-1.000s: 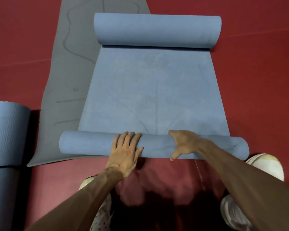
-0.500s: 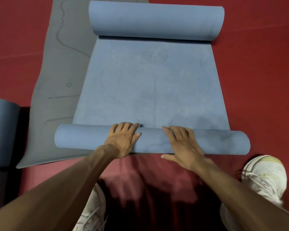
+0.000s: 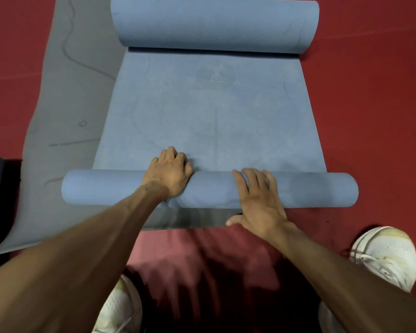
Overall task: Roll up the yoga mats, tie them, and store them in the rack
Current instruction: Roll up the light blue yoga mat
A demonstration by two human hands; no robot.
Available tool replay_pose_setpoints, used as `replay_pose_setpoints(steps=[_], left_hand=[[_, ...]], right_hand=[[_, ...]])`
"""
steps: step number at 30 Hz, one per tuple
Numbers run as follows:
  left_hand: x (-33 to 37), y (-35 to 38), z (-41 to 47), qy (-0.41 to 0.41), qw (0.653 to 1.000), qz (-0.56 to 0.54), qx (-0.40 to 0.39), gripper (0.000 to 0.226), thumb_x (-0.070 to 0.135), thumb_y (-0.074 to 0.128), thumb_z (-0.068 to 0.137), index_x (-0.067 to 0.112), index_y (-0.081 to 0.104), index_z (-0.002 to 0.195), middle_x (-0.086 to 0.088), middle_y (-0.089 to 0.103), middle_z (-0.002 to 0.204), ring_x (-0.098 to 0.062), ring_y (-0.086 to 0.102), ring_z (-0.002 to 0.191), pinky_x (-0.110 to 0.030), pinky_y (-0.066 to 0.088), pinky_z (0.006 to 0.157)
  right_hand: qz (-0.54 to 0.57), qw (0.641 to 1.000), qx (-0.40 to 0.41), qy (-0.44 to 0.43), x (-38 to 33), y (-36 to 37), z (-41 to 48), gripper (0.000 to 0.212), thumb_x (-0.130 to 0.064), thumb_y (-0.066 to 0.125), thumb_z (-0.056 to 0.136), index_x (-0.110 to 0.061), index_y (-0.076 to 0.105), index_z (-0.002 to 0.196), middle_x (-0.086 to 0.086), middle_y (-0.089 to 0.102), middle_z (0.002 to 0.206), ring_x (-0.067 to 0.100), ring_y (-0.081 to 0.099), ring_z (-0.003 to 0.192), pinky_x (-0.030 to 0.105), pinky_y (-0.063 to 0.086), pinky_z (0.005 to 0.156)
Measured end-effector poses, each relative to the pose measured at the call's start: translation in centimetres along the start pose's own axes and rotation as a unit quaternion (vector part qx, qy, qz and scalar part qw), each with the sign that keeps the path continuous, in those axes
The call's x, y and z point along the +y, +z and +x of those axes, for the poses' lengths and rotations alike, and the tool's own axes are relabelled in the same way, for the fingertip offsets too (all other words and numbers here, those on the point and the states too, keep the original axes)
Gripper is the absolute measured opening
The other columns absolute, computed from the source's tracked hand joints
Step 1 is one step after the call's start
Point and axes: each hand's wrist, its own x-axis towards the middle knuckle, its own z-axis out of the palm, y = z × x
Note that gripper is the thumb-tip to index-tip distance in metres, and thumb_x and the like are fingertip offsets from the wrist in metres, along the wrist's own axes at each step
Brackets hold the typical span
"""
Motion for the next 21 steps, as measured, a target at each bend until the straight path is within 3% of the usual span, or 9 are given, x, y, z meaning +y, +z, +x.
replay_pose_setpoints(steps=[4,7,9,12,15,21], left_hand=[[0.6,-0.1,-0.1,-0.031,0.998,-0.008,0.050,0.035,0.028,0.030,0.099,0.009,0.059,0.098,-0.011,0.058,0.106,-0.029,0.049,0.101,-0.039,0.034,0.085],[0.9,0.2,-1.4,-0.031,0.996,-0.006,0.085,0.033,0.027,0.030,0.100,0.009,0.057,0.093,-0.010,0.058,0.101,-0.029,0.050,0.097,-0.038,0.034,0.082],[1.0,0.5,-2.2,-0.012,0.997,0.000,0.083,0.038,0.029,0.026,0.101,0.010,0.059,0.099,-0.010,0.059,0.104,-0.031,0.052,0.099,-0.038,0.034,0.087],[0.6,0.3,-2.8,0.017,0.998,-0.007,0.056,0.065,0.043,0.008,0.092,0.012,0.060,0.116,-0.010,0.061,0.115,-0.030,0.053,0.109,-0.037,0.031,0.099],[0.5,-0.3,-3.9,0.039,0.998,0.013,0.051,0.086,0.052,-0.004,0.081,0.010,0.048,0.135,-0.008,0.053,0.134,-0.025,0.042,0.128,-0.035,0.022,0.111],[2.2,-0.8,-9.0,0.051,0.998,0.016,0.032,0.082,0.053,-0.004,0.084,0.011,0.022,0.150,-0.009,0.025,0.155,-0.025,0.014,0.146,-0.042,-0.001,0.117]], right_hand=[[0.037,0.999,-0.021,-0.007,0.2,-1.1,1.2,0.110,-0.078,0.061,0.065,-0.015,0.024,0.147,0.006,0.035,0.141,0.023,0.033,0.131,0.043,0.009,0.113],[0.047,0.999,-0.027,0.006,0.6,-1.5,2.4,0.104,-0.074,0.066,0.064,-0.020,0.027,0.144,0.001,0.040,0.136,0.020,0.038,0.126,0.040,0.017,0.109],[0.023,0.999,-0.028,-0.005,1.1,-1.5,3.1,0.099,-0.071,0.067,0.064,-0.019,0.034,0.141,0.001,0.048,0.129,0.022,0.046,0.119,0.040,0.024,0.104],[0.019,1.000,-0.019,-0.016,1.5,-1.5,3.7,0.085,-0.066,0.068,0.061,-0.017,0.048,0.127,0.001,0.058,0.112,0.024,0.055,0.104,0.039,0.031,0.094],[0.049,0.998,-0.029,-0.004,1.7,-2.4,4.2,0.079,-0.062,0.069,0.059,-0.019,0.052,0.123,-0.002,0.061,0.105,0.021,0.058,0.098,0.037,0.034,0.090],[0.129,0.985,-0.111,0.011,2.3,-4.7,3.7,0.082,-0.063,0.076,0.056,-0.023,0.053,0.124,-0.004,0.066,0.109,0.019,0.060,0.100,0.035,0.038,0.088]])
